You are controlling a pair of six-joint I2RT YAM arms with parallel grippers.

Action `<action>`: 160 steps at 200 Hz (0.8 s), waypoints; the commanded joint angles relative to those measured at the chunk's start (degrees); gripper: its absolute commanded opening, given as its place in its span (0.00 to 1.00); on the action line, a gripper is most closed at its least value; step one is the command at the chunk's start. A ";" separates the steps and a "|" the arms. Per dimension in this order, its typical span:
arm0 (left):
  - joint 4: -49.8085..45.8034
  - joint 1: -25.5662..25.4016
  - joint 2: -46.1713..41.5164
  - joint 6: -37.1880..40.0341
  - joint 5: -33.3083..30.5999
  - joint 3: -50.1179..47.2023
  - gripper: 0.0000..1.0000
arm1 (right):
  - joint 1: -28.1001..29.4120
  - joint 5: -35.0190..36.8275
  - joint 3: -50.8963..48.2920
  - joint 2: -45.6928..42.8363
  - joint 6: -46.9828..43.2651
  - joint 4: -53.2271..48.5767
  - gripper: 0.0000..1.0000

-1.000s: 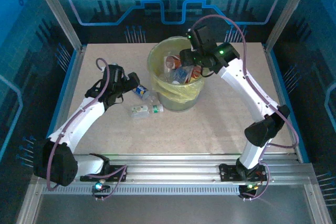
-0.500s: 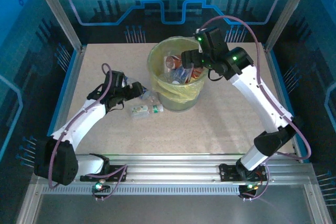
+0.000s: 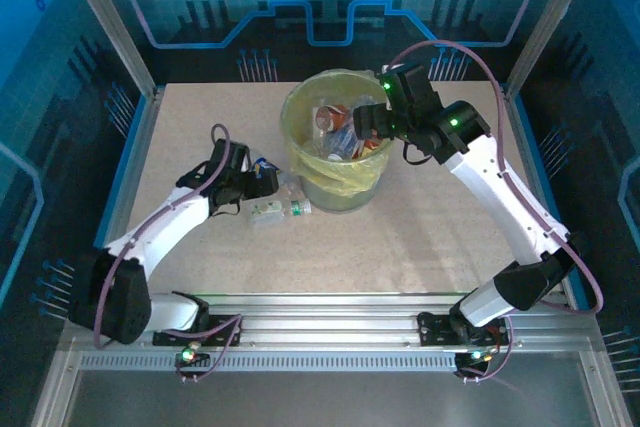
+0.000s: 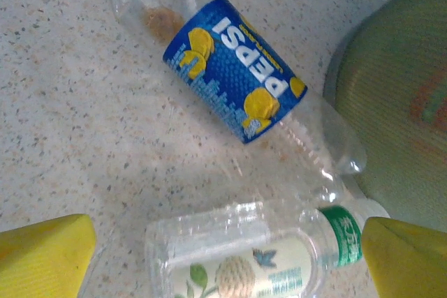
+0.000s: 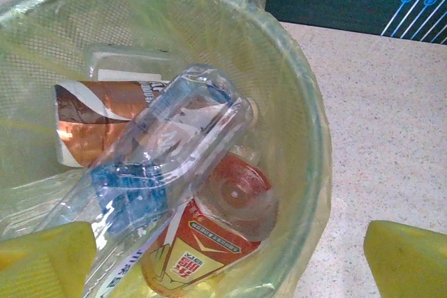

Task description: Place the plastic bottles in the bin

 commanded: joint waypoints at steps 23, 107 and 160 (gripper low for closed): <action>10.79 5.66 7.97 -8.54 0.92 4.28 0.99 | 0.38 1.78 -1.26 -2.57 0.85 0.25 1.00; 17.42 11.12 25.02 -22.16 4.82 13.35 0.99 | -0.58 2.25 -2.02 -2.80 1.54 0.26 1.00; 16.56 11.33 31.19 -27.11 4.86 16.65 0.95 | -1.28 2.12 -2.22 -2.41 2.16 0.13 1.00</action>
